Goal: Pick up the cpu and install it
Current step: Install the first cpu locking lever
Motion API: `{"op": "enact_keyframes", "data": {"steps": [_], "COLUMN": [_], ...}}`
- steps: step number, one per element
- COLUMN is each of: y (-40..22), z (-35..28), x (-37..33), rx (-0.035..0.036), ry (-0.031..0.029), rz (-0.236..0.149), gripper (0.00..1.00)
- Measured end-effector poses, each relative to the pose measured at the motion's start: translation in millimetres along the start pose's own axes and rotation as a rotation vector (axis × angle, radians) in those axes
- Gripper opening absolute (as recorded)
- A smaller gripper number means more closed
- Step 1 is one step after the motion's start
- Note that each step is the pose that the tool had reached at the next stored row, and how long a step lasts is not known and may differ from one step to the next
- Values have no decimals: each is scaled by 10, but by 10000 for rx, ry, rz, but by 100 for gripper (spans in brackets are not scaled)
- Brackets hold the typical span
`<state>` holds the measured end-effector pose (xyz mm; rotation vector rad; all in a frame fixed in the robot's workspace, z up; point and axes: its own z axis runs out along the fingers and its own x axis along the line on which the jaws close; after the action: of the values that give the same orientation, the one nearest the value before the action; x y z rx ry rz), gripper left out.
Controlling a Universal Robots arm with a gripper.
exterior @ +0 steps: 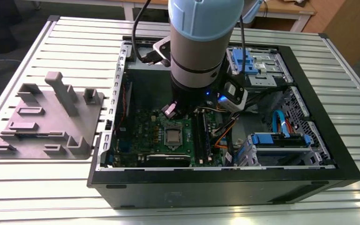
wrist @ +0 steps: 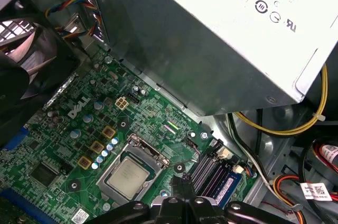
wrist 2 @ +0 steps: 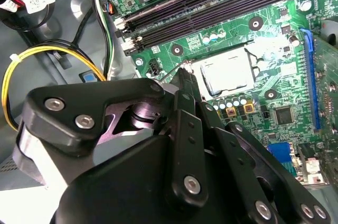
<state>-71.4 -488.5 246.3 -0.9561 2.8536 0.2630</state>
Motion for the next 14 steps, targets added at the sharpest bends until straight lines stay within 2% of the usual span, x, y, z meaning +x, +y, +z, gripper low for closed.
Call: {"op": "enact_keyframes", "data": {"steps": [11,12,14], "y": [-1,-1,-1], "z": [0,0,0], "x": [0,0,0], "rx": [4,45,194], "ry": [1,33,149], "rz": [0,-4,-16], "gripper": [11,11,11]}}
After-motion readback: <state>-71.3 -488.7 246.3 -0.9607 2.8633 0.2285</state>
